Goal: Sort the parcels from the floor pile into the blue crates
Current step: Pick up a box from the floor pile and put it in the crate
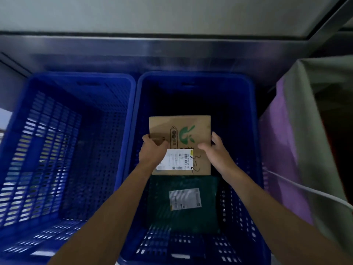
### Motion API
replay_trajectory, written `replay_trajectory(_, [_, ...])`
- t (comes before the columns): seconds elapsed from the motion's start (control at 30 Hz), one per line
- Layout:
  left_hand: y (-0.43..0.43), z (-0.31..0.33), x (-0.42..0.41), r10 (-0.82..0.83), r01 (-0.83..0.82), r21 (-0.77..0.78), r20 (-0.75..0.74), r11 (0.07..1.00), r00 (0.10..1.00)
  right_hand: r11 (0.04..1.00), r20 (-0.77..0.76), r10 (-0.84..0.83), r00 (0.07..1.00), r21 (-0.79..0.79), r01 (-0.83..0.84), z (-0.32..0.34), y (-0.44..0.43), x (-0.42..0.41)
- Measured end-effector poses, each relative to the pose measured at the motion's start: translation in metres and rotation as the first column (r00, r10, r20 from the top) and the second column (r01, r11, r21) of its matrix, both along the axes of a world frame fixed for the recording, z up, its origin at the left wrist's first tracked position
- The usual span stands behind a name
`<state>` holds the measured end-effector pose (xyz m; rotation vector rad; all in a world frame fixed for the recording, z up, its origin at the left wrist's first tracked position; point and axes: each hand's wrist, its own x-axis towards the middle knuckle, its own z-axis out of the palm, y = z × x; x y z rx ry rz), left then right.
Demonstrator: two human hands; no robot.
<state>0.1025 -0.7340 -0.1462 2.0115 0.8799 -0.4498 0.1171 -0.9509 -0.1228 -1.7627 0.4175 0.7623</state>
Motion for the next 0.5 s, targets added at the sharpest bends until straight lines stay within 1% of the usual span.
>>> replay_trajectory(0.17, [0.004,-0.052,0.016,-0.066,0.070,0.059,-0.075,0.996,0.995,0.999,-0.054,-0.046,0.997,0.013,0.047,-0.055,0.014,0.009])
replay_trajectory(0.27, [0.002,-0.073,0.025,-0.086,0.099,0.069,-0.168,0.993,0.982,0.999,-0.097,-0.048,0.994,-0.006,0.048,-0.078,0.017,0.007])
replay_trajectory(0.33, [0.004,-0.094,0.028,-0.134,0.153,0.073,-0.221,0.986,0.966,0.998,-0.123,-0.055,0.991,-0.011,0.054,-0.099,0.022,0.009])
replay_trajectory(0.43, [0.006,-0.108,0.021,-0.242,0.264,0.030,-0.314,0.964,0.918,1.000,-0.177,0.010,0.984,-0.021,-0.014,-0.111,0.027,0.009])
replay_trajectory(0.5, [0.003,-0.117,0.012,-0.283,0.317,0.046,-0.342,0.947,0.896,0.998,-0.185,0.051,0.981,-0.035,-0.058,-0.121,0.029,0.007])
